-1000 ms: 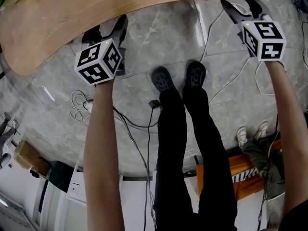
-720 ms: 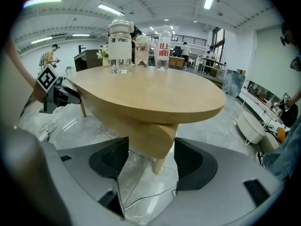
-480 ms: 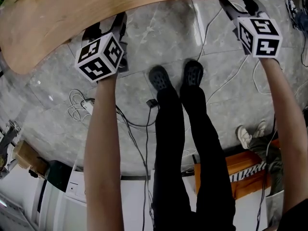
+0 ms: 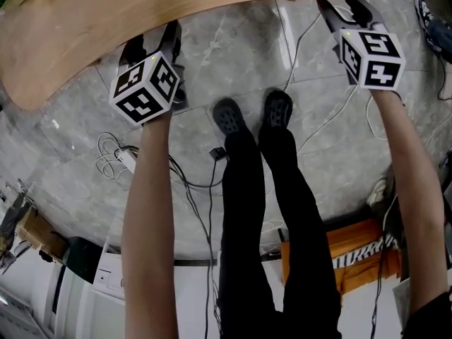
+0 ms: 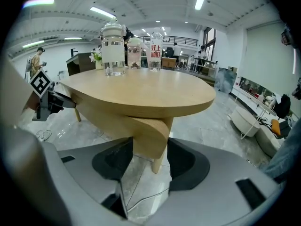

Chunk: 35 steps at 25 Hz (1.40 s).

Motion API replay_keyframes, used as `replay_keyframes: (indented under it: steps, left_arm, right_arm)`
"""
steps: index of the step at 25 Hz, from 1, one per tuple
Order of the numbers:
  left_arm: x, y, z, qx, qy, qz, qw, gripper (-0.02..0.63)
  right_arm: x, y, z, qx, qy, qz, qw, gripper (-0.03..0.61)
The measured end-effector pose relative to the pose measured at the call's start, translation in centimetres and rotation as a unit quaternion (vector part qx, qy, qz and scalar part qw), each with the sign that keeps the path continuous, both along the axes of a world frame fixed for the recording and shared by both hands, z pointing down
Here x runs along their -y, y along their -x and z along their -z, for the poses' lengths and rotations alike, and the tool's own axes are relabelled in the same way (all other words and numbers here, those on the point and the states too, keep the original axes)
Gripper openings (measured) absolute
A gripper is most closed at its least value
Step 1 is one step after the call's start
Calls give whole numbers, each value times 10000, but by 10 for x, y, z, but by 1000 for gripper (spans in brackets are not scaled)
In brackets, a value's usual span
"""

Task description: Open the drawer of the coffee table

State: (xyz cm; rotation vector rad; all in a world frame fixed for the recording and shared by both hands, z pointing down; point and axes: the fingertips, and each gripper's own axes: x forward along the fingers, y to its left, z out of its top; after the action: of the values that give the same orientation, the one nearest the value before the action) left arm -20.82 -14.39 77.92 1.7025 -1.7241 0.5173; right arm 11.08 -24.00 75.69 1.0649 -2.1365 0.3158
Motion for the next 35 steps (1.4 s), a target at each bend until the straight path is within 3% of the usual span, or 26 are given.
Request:
replay_keyframes:
  steps: [20,35]
  left_arm:
    - [-99,-29,-6,-74,390,113,9991,348]
    - [-143,-41,-8,-124,670,111,9976,347]
  right_arm:
    - [-98,-31,-7,-146,672,-86,9976,218]
    - [-140,-46,-10,-256,913,-122,9954,212]
